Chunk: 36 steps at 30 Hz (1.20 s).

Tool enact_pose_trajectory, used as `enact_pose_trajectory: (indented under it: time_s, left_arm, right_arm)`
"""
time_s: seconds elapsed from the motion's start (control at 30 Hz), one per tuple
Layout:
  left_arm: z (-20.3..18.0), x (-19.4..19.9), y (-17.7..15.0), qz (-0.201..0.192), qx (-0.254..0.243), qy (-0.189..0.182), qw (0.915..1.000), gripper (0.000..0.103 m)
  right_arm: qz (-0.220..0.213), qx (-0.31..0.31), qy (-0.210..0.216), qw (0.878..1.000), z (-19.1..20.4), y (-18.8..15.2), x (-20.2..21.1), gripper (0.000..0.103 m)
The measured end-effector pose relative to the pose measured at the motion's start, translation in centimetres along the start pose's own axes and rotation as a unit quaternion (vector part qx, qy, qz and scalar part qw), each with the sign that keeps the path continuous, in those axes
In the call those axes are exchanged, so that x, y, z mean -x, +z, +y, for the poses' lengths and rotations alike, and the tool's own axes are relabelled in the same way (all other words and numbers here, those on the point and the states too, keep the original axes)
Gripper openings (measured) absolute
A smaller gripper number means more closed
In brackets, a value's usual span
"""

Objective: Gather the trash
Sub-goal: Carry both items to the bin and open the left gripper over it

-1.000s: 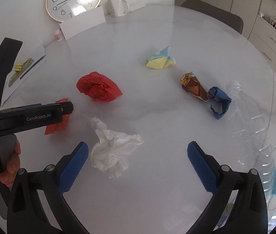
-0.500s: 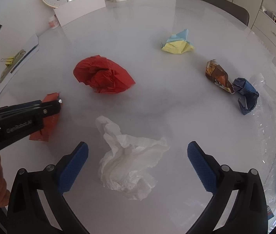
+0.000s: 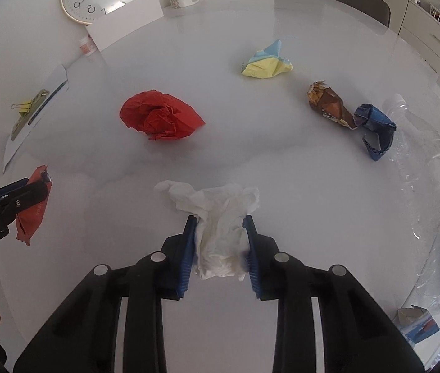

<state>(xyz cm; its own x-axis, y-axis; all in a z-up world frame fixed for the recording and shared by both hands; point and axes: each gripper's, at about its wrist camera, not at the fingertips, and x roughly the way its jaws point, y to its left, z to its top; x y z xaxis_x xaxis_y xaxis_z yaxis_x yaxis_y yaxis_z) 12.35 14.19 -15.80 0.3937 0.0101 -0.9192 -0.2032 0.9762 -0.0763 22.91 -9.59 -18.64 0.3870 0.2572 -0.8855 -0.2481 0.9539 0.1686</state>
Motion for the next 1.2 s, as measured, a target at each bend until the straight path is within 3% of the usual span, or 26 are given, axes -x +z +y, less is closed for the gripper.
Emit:
enact_pose_trajectory:
  time_s: [0.2, 0.33, 0.43, 0.6, 0.8, 0.93, 1.03, 1.2]
  left_arm:
    - [-3.0, 5.0, -2.8, -0.019, -0.048, -0.045, 0.9977, 0.040]
    - [-6.6, 8.2, -5.5, -0.022, -0.110, -0.103, 0.9883, 0.040]
    - [-10.1, 10.3, -8.1, -0.020, -0.169, -0.147, 0.9744, 0.040]
    - [-16.6, 12.4, -13.1, 0.004, -0.269, -0.207, 0.9407, 0.040]
    - [-24.2, 13.9, -19.7, 0.039, -0.356, -0.247, 0.9004, 0.040]
    - [-29.9, 13.3, -24.2, 0.071, -0.393, -0.265, 0.8774, 0.040]
    - [-34.3, 11.8, -27.4, 0.094, -0.405, -0.269, 0.8685, 0.040]
    - [-39.6, 8.3, -32.1, 0.138, -0.396, -0.262, 0.8694, 0.040]
  right_arm:
    - [-0.044, -0.015, -0.010, 0.999, -2.7, -3.5, 8.6, 0.030]
    - [-0.060, -0.062, -0.037, 0.996, -5.4, -8.1, 13.8, 0.030]
    - [-0.065, -0.113, -0.067, 0.989, -7.4, -12.2, 16.5, 0.030]
    - [-0.065, -0.198, -0.115, 0.971, -11.6, -19.5, 20.1, 0.031]
    - [-0.061, -0.264, -0.146, 0.951, -16.4, -26.1, 22.4, 0.032]
    - [-0.051, -0.276, -0.145, 0.949, -19.7, -29.5, 23.0, 0.032]
    - [-0.043, -0.269, -0.139, 0.952, -22.4, -31.8, 23.9, 0.032]
    - [-0.029, -0.244, -0.127, 0.961, -26.4, -34.8, 24.7, 0.032]
